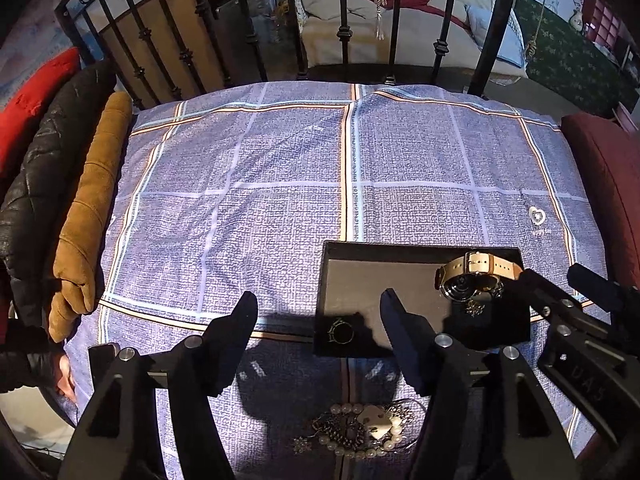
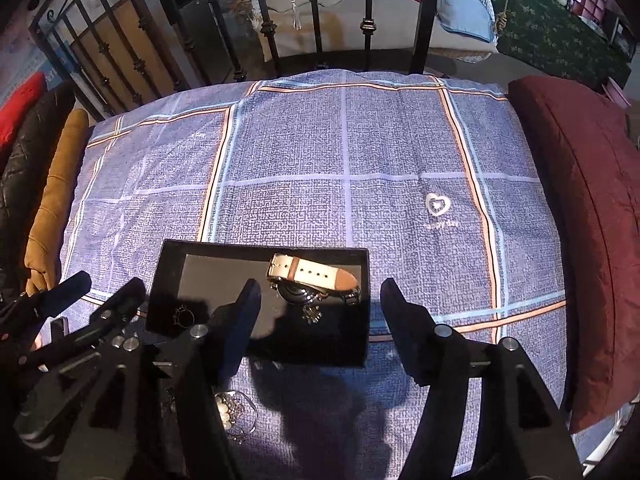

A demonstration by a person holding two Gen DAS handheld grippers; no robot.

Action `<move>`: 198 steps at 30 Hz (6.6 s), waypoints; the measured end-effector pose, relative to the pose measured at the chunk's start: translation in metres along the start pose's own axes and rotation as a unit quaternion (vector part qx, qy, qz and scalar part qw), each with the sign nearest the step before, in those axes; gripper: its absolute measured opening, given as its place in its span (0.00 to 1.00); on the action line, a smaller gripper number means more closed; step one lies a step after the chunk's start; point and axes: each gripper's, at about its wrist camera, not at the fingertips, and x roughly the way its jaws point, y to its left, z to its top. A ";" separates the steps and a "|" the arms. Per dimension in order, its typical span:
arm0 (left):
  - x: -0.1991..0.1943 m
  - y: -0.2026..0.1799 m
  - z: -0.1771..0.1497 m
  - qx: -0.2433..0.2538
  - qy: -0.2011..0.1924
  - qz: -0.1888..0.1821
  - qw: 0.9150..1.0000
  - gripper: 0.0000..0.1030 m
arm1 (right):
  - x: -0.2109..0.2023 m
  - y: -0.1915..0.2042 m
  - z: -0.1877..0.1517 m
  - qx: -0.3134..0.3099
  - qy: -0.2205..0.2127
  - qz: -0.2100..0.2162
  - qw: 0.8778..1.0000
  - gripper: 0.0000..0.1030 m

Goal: Organize jewelry

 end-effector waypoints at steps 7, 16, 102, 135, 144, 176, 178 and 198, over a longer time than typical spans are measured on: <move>0.004 0.030 -0.047 -0.007 0.047 0.005 0.999 0.60 | 0.007 0.001 -0.061 -0.008 0.057 0.019 0.998 0.61; 0.041 0.018 -0.099 0.022 0.105 0.021 0.994 0.60 | 0.043 0.046 -0.105 -0.075 0.101 -0.003 0.992 0.60; -0.018 -0.022 0.026 0.032 -0.012 -0.023 0.999 0.56 | -0.011 0.011 0.014 -0.022 -0.023 -0.031 0.999 0.49; 0.061 0.026 -0.089 0.009 0.131 -0.004 0.991 0.53 | 0.057 0.055 -0.094 -0.068 0.108 0.044 0.991 0.54; 0.078 0.023 -0.097 0.038 0.132 -0.004 0.991 0.54 | 0.075 0.060 -0.102 -0.092 0.119 0.035 0.988 0.54; 0.048 0.010 -0.106 0.005 0.182 -0.135 0.974 0.00 | 0.006 0.040 -0.078 -0.054 0.060 0.087 0.993 0.05; 0.056 0.011 -0.106 -0.014 0.187 -0.144 0.972 0.18 | 0.008 0.039 -0.079 -0.052 0.059 0.085 0.993 0.05; 0.083 -0.004 -0.099 0.068 0.139 -0.042 0.987 0.73 | 0.009 0.031 -0.082 -0.041 0.056 0.078 0.995 0.05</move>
